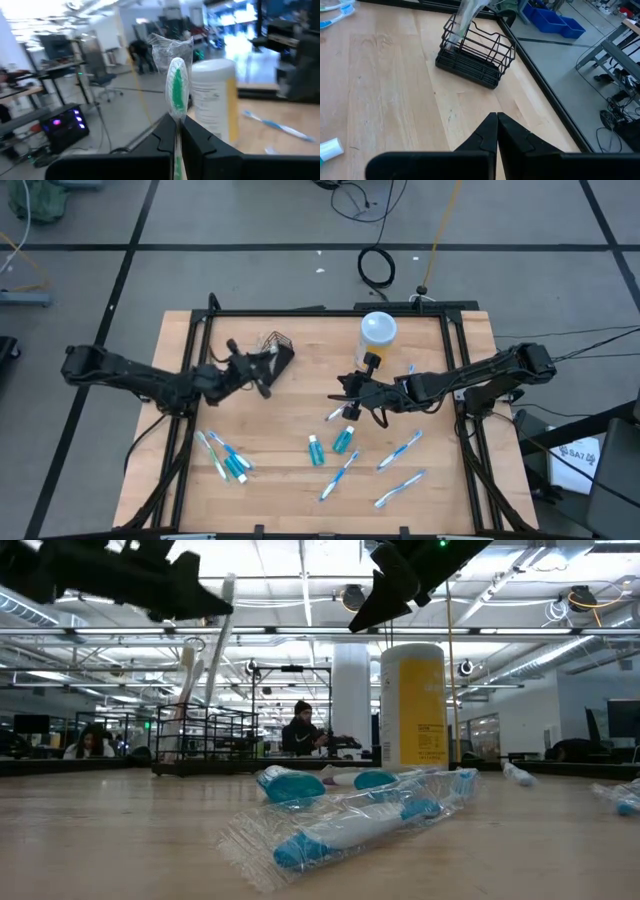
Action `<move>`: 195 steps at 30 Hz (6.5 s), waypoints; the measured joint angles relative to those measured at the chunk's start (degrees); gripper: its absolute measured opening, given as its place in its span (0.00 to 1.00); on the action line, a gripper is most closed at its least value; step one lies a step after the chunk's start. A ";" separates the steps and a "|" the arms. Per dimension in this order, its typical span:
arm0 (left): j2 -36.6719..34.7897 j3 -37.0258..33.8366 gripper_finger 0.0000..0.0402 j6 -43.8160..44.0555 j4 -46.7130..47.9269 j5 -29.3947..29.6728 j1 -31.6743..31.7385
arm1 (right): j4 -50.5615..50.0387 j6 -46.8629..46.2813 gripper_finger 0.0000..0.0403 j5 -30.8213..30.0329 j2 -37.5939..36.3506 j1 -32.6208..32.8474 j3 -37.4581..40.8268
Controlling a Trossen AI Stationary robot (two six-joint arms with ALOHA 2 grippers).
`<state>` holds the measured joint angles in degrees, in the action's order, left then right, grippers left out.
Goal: Pick & Place toothbrushing station
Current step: Put the top right green toothbrush into the black wire organizer, then put the top right blue toothbrush into the black wire organizer
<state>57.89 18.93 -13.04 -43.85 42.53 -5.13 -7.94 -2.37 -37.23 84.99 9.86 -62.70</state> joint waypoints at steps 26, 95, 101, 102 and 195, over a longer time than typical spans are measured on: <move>0.72 -5.35 0.03 -0.66 -7.97 14.48 -6.75 | 0.22 0.47 0.01 0.02 0.00 -0.52 0.00; -2.72 15.30 0.34 16.14 36.94 -0.44 -6.01 | 11.75 -1.81 0.40 14.30 2.93 -2.47 6.01; 2.32 20.25 0.33 13.27 38.77 -4.04 -3.19 | 18.03 -2.54 0.39 19.59 3.02 -4.31 10.24; 3.01 20.76 0.33 13.00 38.71 -4.05 -2.57 | 18.37 -3.11 0.39 19.49 2.95 -4.57 10.57; -2.78 27.42 0.33 15.53 66.53 -4.55 -0.31 | 46.31 -32.94 0.00 16.95 -29.03 -5.25 50.03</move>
<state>55.11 46.35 2.49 22.68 37.98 -5.44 38.36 -35.31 -20.28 55.96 4.61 -12.66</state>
